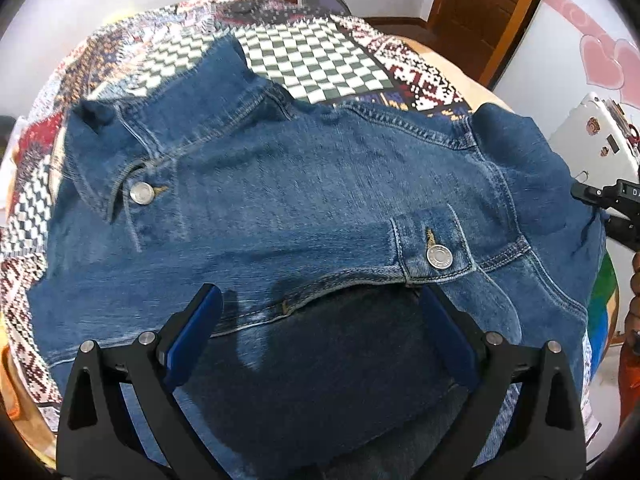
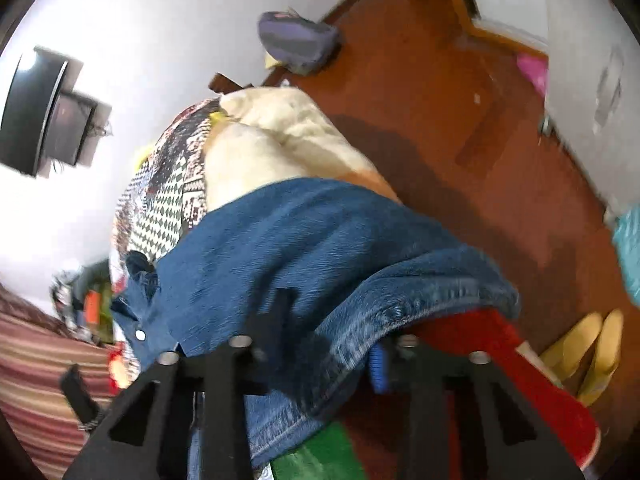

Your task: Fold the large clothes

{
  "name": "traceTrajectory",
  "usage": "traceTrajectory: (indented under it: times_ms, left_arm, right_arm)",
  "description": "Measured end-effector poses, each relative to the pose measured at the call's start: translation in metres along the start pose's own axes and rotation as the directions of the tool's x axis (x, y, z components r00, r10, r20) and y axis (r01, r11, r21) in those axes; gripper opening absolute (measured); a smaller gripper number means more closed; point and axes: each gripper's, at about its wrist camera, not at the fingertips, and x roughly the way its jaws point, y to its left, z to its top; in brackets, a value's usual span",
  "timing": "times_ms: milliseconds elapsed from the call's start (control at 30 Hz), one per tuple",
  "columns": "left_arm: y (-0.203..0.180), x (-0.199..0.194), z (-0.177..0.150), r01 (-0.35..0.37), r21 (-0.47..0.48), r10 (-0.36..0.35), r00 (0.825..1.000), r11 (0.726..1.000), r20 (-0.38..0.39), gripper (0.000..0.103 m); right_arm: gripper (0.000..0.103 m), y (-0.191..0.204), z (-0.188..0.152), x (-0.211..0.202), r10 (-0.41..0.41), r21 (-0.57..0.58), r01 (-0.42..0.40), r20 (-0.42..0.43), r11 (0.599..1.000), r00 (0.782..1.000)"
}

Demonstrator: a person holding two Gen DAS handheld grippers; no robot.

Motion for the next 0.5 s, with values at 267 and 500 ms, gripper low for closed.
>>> traceTrajectory:
  times_ms: [267, 500]
  left_arm:
    - [0.009, -0.055, -0.004, -0.033, 0.046, 0.027, 0.991, 0.998, 0.128, 0.099]
    - [0.035, -0.108, -0.011, -0.036, -0.006, 0.036, 0.966, 0.999, 0.258, 0.099]
  right_arm:
    - [0.014, 0.065, -0.009, -0.059, 0.060, -0.209, -0.035, 0.116, 0.977, 0.991]
    - [0.013, 0.167, -0.031, -0.091, 0.213, -0.401, -0.146, 0.129, 0.904, 0.968]
